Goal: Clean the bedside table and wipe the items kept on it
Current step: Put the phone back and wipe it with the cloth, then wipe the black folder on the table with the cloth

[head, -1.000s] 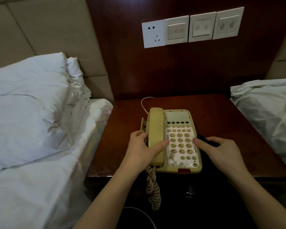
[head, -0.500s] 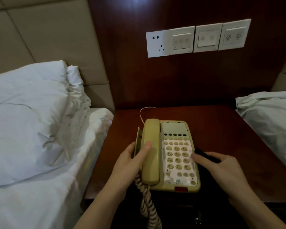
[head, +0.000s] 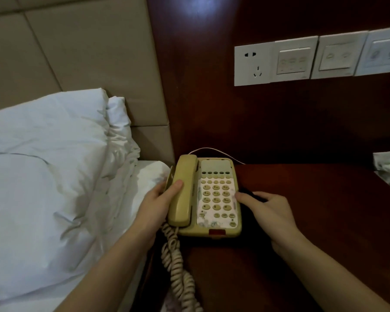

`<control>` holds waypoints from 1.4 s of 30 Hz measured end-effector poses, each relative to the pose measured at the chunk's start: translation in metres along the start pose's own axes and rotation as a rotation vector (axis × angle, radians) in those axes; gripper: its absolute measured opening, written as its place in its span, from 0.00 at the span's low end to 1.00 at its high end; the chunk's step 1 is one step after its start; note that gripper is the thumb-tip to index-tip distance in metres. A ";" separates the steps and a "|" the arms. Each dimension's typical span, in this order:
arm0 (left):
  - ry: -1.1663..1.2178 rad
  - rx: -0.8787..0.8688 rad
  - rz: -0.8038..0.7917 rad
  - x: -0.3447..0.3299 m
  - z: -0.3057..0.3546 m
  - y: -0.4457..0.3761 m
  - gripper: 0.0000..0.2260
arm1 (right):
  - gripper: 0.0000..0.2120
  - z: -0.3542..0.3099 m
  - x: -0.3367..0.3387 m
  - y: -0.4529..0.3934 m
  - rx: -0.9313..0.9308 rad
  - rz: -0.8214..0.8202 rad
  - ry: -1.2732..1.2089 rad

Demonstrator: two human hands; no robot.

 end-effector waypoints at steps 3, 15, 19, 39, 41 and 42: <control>-0.070 -0.006 -0.018 0.006 0.009 -0.022 0.16 | 0.29 -0.007 -0.013 -0.015 0.009 0.006 -0.031; -0.218 -0.004 -0.041 -0.008 0.003 -0.050 0.25 | 0.28 -0.014 -0.019 -0.055 -0.036 0.071 0.027; -0.211 0.004 -0.046 -0.008 0.002 -0.048 0.27 | 0.30 -0.014 -0.018 -0.054 0.020 0.067 0.069; -0.527 -0.439 -0.085 -0.039 0.001 0.094 0.10 | 0.12 -0.008 0.053 0.091 0.246 -0.059 0.427; -0.634 -0.459 -0.222 -0.052 -0.009 0.128 0.07 | 0.11 0.003 0.077 0.119 0.279 -0.027 0.500; -0.658 -0.478 -0.268 -0.060 -0.013 0.145 0.06 | 0.11 0.008 0.092 0.133 0.274 -0.008 0.532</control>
Point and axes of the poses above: each hand's wrist, its own y-axis away from the middle knuckle, its own x-axis out of the back of the hand, z = x × y, the point moved 2 cm from there along -y, towards the middle knuckle, and after that the axes turned 6 degrees about y, right-handed, at the moved point
